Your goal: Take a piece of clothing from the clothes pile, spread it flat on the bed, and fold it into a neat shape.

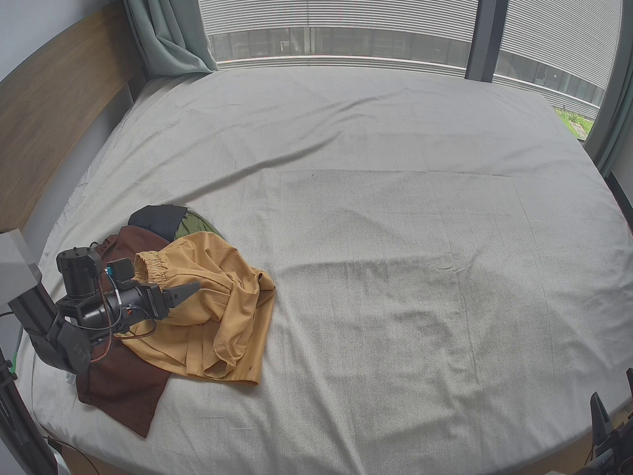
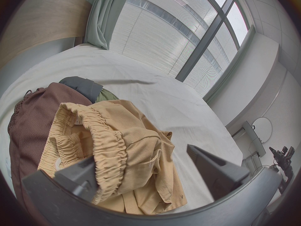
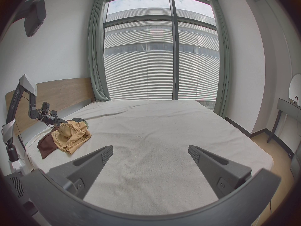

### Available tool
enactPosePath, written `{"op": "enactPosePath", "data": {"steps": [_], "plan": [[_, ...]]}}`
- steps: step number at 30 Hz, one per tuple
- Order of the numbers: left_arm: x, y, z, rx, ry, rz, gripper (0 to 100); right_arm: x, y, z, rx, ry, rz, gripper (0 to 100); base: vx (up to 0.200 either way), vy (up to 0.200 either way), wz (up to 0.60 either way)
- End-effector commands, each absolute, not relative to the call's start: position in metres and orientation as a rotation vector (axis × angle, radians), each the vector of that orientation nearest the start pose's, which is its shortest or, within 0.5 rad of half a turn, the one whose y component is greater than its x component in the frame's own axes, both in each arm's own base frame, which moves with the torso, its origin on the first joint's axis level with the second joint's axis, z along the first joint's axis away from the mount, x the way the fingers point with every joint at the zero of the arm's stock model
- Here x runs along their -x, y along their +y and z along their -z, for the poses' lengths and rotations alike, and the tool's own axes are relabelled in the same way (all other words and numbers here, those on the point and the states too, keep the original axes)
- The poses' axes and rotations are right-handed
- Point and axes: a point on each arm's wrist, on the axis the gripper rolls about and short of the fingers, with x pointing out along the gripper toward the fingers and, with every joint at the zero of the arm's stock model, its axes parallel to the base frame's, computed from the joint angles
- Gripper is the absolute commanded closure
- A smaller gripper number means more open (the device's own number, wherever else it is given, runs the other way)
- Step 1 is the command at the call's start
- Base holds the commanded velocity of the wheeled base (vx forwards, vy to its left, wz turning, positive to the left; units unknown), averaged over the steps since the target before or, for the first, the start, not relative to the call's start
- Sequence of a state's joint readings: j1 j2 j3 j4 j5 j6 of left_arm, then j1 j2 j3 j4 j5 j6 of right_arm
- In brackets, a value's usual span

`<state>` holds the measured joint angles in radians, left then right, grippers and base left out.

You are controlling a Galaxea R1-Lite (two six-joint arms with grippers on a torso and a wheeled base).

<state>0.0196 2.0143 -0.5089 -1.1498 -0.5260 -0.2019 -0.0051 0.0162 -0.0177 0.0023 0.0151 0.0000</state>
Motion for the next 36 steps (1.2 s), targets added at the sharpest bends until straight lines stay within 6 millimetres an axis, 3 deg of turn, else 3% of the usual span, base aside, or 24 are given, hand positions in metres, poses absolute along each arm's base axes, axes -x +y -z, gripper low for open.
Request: {"op": "enactPosePath", "data": {"steps": [1,11,20,30,36], "plan": [[-0.311,-0.005,-0.063,0.296,0.405,0.464,100,0.022,0.000,-0.076,0.000,0.009,-0.009,0,0.000,0.000,0.00],[-0.310,-0.003,-0.059,0.312,0.399,0.457,100,0.022,0.000,-0.076,0.000,0.009,-0.011,0,0.000,0.000,0.00],[-0.284,-0.014,-0.087,0.446,0.260,0.496,100,0.022,0.000,-0.076,0.000,0.008,-0.009,0,0.000,0.000,0.00],[-0.273,-0.011,-0.091,0.435,0.195,0.500,100,0.022,0.000,-0.076,0.000,0.008,-0.009,0,0.000,0.000,0.00],[-0.262,-0.011,-0.115,0.464,0.124,0.516,100,0.022,0.000,-0.076,0.000,0.008,-0.009,0,0.000,0.000,0.00]]}}
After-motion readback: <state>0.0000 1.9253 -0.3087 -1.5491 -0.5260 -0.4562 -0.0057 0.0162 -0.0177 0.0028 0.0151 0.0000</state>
